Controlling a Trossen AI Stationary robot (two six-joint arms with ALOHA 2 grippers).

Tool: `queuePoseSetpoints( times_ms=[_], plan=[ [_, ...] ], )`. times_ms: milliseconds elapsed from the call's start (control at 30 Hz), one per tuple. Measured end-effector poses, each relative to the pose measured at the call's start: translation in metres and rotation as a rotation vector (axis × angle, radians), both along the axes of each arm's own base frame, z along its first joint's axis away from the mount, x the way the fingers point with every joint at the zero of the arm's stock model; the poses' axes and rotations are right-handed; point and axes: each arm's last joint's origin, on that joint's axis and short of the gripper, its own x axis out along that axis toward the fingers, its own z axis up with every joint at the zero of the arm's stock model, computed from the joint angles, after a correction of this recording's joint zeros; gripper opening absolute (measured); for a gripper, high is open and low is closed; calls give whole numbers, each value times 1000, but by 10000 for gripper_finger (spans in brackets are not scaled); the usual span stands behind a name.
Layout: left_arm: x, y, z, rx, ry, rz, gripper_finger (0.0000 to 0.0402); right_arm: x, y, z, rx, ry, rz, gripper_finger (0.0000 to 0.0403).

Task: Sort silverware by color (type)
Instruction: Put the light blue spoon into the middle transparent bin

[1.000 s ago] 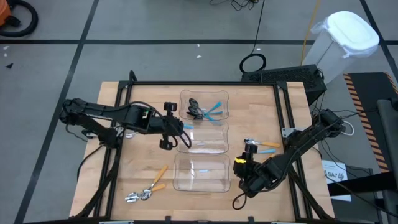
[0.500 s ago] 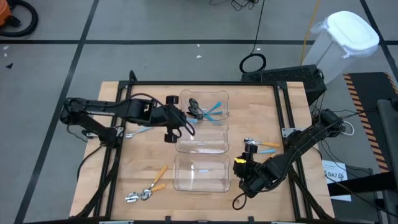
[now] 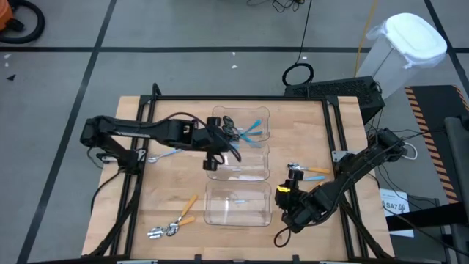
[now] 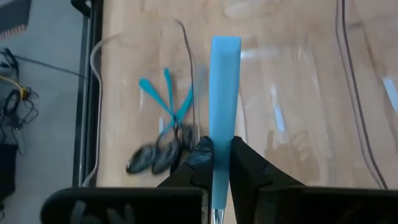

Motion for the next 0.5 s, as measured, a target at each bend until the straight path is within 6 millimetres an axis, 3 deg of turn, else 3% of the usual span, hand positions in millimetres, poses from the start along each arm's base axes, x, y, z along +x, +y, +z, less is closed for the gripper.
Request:
queuePoseSetpoints(
  times_ms=[500],
  plan=[
    [35,-1,-45,9,88,-22,23,0,0,0,-5,5,2,171]
  ],
)
